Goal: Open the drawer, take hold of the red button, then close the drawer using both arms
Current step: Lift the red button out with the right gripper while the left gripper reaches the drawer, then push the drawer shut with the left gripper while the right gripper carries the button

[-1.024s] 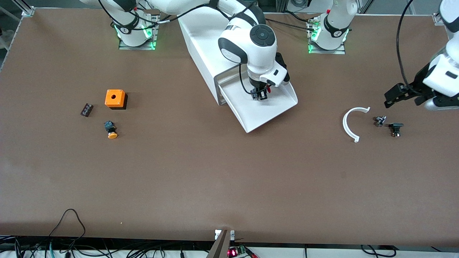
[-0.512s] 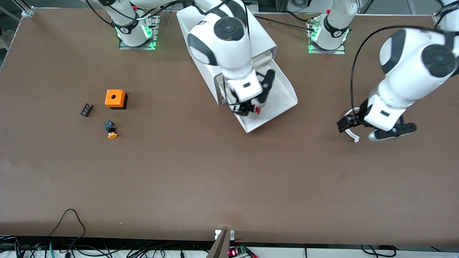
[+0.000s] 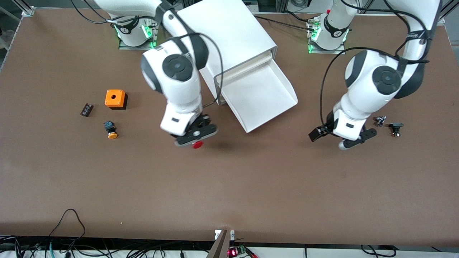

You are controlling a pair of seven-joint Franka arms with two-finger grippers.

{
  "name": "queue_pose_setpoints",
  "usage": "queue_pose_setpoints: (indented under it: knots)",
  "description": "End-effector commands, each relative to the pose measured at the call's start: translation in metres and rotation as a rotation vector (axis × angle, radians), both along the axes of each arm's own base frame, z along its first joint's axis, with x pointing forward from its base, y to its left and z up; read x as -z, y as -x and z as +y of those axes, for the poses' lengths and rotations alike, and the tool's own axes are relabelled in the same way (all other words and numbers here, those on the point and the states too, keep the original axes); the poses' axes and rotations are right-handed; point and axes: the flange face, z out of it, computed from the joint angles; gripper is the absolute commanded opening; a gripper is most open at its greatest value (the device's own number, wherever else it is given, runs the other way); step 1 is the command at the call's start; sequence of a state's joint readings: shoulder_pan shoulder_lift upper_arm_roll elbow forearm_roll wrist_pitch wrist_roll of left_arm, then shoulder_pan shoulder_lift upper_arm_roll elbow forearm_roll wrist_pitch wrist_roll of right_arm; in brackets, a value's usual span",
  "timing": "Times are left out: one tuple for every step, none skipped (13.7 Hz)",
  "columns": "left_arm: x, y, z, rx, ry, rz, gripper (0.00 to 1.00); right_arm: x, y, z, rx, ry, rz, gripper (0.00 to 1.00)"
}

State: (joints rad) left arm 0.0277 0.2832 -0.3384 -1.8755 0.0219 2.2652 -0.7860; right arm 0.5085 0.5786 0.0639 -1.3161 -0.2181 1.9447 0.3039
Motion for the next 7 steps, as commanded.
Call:
queue_pose_setpoints:
  knots:
    - [0.031,0.012,-0.033,-0.064,0.024,-0.026,1.0,0.024,0.0,-0.081,0.163,0.039,0.065,0.31]
    - [0.043,0.015,-0.044,-0.099,0.036,-0.018,1.0,0.035,-0.003,-0.106,0.207,0.047,0.09,0.31]
    - [0.05,0.018,-0.056,-0.126,0.046,-0.014,1.0,0.049,0.0,-0.126,0.256,0.031,0.128,0.31]
    - [0.058,0.023,-0.068,-0.154,0.051,0.002,1.0,0.059,0.001,-0.145,0.319,-0.03,0.166,0.31]
    - [0.067,0.027,-0.079,-0.179,0.052,0.021,1.0,0.073,0.002,-0.166,0.358,-0.053,0.183,0.31]
    - [0.075,0.032,-0.089,-0.205,0.058,0.033,1.0,0.086,0.008,-0.176,0.361,-0.051,0.183,0.31]
    - [0.08,0.038,-0.101,-0.217,0.066,0.032,1.0,0.101,0.012,-0.186,0.368,-0.053,0.182,0.31]
